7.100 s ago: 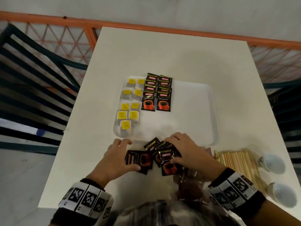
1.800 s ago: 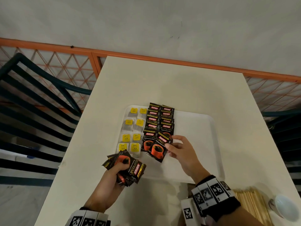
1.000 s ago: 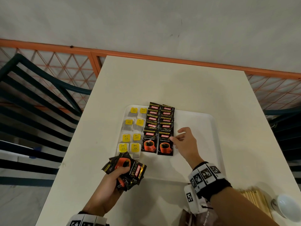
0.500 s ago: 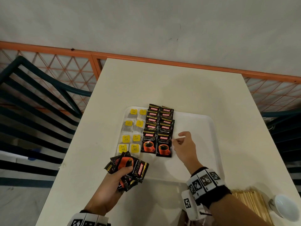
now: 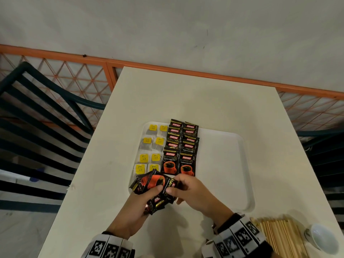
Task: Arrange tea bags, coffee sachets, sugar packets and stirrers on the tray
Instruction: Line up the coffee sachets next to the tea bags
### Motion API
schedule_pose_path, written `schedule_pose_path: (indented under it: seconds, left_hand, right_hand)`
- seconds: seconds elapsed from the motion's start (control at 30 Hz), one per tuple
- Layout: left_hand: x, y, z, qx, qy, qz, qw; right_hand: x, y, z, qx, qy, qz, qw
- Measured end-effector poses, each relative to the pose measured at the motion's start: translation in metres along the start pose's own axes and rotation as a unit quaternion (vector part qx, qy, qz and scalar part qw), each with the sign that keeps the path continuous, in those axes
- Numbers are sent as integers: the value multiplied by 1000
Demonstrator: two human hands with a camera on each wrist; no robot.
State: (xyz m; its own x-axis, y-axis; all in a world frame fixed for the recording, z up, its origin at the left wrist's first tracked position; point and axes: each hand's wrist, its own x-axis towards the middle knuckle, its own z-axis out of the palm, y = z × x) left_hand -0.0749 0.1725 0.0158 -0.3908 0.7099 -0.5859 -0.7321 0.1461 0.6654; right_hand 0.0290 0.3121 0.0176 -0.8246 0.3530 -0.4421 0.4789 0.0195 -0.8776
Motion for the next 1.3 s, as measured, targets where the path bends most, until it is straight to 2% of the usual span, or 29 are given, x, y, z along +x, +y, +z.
schedule_pose_path:
  seconds: [0.1, 0.2, 0.3, 0.37, 0.47, 0.53, 0.63, 0.77, 0.83, 1.0, 1.17, 1.3]
  left_hand:
    - [1, -2, -6, -24, 3, 9, 1000]
    - [4, -4, -12, -40, 51, 21, 998]
    - [4, -1, -17, -57, 84, 28, 994]
    - [2, 4, -21, -60, 100, 40, 992]
    - [1, 6, -27, 25, 105, 74, 991]
    - [-1, 5, -25, 109, 79, 71, 988]
    - [-5, 3, -21, 149, 49, 51, 986]
    - [-5, 3, -17, 84, 59, 69, 992]
    - [-2, 3, -17, 41, 88, 84, 992]
    - [-3, 5, -15, 26, 108, 92, 990]
    - [-4, 2, -20, -23, 116, 55, 991]
    - [-4, 3, -27, -33, 127, 51, 990]
  right_hand:
    - [1, 2, 0, 18, 38, 1, 999]
    - [2, 3, -2, 30, 54, 10, 998]
    - [1, 1, -5, -25, 33, 3, 999]
    - [-3, -5, -9, -78, -10, -16, 997]
    - [-5, -14, -14, -160, -69, -52, 983]
    - [-2, -19, -13, -148, -67, -65, 985]
    - [6, -22, -8, -107, -13, -86, 990]
    - [14, -17, 7, 8, 90, -71, 993]
    - [12, -11, 16, 56, 100, -39, 993]
    - [8, 3, 22, 23, 54, 5, 998]
    - [24, 6, 14, 83, 120, 24, 989]
    - [38, 6, 4, 74, 179, 46, 980]
